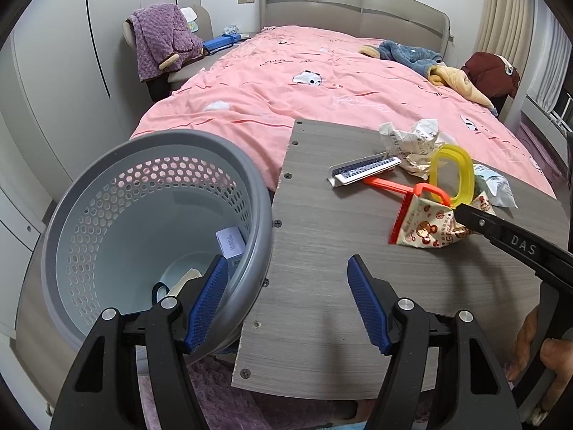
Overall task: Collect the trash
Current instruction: 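Close the left tool on the white card box while the right tool grasps the red-and-white wrapper, then carry the card box and wrapper over the grey basket with both tools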
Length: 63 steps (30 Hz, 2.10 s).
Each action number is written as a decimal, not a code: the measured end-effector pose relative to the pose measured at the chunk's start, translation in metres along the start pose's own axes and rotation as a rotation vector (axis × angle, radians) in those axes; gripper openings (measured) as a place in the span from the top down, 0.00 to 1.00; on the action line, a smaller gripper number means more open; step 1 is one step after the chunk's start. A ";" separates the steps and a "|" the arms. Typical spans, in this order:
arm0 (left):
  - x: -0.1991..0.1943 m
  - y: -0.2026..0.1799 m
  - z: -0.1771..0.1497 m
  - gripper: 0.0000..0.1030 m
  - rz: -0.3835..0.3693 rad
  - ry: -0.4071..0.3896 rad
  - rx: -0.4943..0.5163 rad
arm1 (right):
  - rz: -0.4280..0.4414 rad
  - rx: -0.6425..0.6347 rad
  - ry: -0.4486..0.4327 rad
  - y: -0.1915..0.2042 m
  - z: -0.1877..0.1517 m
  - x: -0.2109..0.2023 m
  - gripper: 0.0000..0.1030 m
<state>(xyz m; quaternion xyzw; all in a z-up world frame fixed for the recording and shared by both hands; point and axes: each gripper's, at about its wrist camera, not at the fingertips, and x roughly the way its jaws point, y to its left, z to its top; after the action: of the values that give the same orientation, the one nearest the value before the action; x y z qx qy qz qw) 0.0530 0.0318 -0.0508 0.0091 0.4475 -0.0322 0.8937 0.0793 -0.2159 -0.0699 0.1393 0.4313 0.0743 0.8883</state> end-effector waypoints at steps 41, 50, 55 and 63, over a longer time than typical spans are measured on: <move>0.110 -0.079 0.092 0.36 -0.122 0.115 0.203 | 0.063 0.094 -0.035 -0.070 -0.011 -0.049 0.73; 0.118 -0.080 0.096 0.67 -0.130 0.128 0.205 | 0.065 0.093 -0.030 -0.070 -0.011 -0.046 0.73; 0.115 -0.077 0.095 0.86 -0.151 0.137 0.185 | 0.066 0.093 -0.030 -0.070 -0.011 -0.046 0.73; 0.091 -0.069 0.088 0.86 -0.160 0.100 0.135 | 0.065 0.082 -0.040 -0.066 -0.011 -0.050 0.73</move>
<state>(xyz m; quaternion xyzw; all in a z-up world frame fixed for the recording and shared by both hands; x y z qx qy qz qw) 0.1732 -0.0453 -0.0697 0.0352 0.4877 -0.1333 0.8621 0.0403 -0.2895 -0.0599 0.1912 0.4114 0.0827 0.8873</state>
